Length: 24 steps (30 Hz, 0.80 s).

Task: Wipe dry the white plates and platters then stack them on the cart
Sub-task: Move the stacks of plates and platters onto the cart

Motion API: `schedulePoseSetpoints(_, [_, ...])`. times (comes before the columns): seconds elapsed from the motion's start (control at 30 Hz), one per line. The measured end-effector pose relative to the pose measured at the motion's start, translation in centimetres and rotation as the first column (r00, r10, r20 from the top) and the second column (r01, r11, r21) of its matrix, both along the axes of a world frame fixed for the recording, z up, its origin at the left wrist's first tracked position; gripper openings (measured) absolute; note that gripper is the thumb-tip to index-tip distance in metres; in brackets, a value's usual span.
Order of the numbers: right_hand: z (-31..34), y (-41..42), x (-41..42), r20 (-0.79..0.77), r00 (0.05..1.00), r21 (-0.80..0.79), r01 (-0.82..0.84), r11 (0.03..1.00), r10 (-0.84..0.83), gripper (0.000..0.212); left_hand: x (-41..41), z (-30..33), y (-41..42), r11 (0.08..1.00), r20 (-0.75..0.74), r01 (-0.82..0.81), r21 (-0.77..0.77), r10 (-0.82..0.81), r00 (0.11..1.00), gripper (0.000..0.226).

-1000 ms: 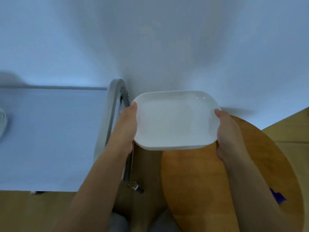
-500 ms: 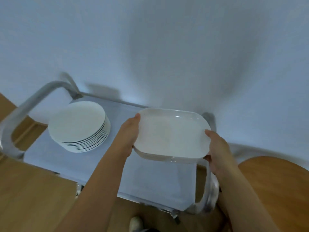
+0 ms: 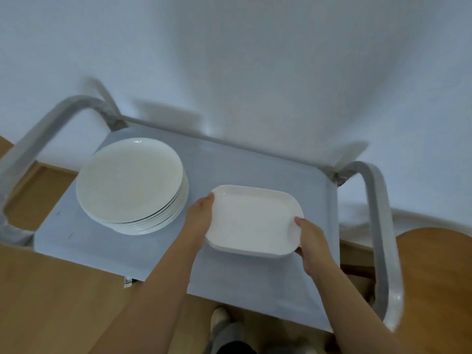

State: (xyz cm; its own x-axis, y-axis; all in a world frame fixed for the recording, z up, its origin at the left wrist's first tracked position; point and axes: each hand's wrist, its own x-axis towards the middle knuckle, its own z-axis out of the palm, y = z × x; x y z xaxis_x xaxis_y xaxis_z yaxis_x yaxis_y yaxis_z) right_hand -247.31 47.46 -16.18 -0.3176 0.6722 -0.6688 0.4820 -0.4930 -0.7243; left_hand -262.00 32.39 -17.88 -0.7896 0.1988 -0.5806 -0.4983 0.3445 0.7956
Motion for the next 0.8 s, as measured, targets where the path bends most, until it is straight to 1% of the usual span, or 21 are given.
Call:
schedulePoseSetpoints(0.07, [-0.7,0.1,-0.3,-0.001,1.000,-0.008,0.018,1.000,-0.018,0.014,-0.3,-0.9,0.3,1.000,-0.003,0.008,-0.021,-0.008,1.000,0.022])
schedulePoseSetpoints(0.17, [-1.7,0.1,-0.3,0.014,0.999,-0.017,0.052,0.999,-0.052,0.020,0.0,-2.1,0.3,0.998,0.022,0.036,-0.049,-0.035,0.999,0.033])
schedulePoseSetpoints(0.37, [-3.2,0.8,0.3,0.016,1.000,-0.010,0.019,1.000,-0.019,0.017,0.2,-2.9,0.7,0.997,-0.049,0.050,-0.067,-0.054,0.997,0.020])
schedulePoseSetpoints(0.47, [-3.4,0.9,0.4,-0.002,1.000,0.002,-0.003,1.000,0.003,0.016,0.0,-2.6,1.3,0.997,-0.043,0.020,-0.071,-0.023,0.999,0.021])
schedulePoseSetpoints(0.5, [-3.5,0.9,0.5,-0.006,1.000,0.005,-0.014,1.000,0.014,0.018,0.0,-2.4,1.4,0.995,-0.046,0.037,-0.095,-0.042,0.998,0.025])
schedulePoseSetpoints(0.53, [-3.5,1.0,0.6,-0.010,0.999,0.012,-0.034,0.999,0.034,0.019,0.0,-2.1,1.5,0.985,-0.070,0.082,-0.154,-0.094,0.993,0.029])
schedulePoseSetpoints(0.57, [-3.4,1.1,0.7,-0.011,0.997,0.030,-0.073,0.997,0.073,0.020,0.0,-1.9,1.6,0.952,-0.114,0.150,-0.266,-0.185,0.976,0.033])
schedulePoseSetpoints(0.6, [-3.1,1.3,0.8,0.002,0.991,0.064,-0.134,0.989,0.134,0.023,0.1,-1.7,1.7,0.887,-0.162,0.209,-0.412,-0.297,0.941,0.037])
schedulePoseSetpoints(0.63, [-2.7,1.6,0.9,0.032,0.978,0.108,-0.208,0.972,0.206,0.028,0.3,-1.2,1.9,0.794,-0.202,0.239,-0.560,-0.410,0.889,0.043])
schedulePoseSetpoints(0.67, [-2.2,2.0,1.0,0.069,0.958,0.156,-0.285,0.946,0.277,0.034,0.7,-0.5,2.4,0.712,-0.240,0.237,-0.661,-0.499,0.833,0.050])
schedulePoseSetpoints(0.7, [-1.6,2.5,1.2,0.108,0.935,0.203,-0.354,0.913,0.338,0.041,1.2,0.4,3.2,0.669,-0.284,0.226,-0.708,-0.563,0.776,0.055])
schedulePoseSetpoints(0.73, [-0.9,3.2,1.5,0.144,0.910,0.249,-0.413,0.876,0.388,0.046,2.0,1.5,4.3,0.659,-0.330,0.229,-0.717,-0.609,0.721,0.057])
schedulePoseSetpoints(0.8, [0.8,4.5,2.9,0.187,0.870,0.346,-0.494,0.798,0.457,0.049,4.1,3.6,7.2,0.661,-0.403,0.284,-0.695,-0.685,0.607,0.055])
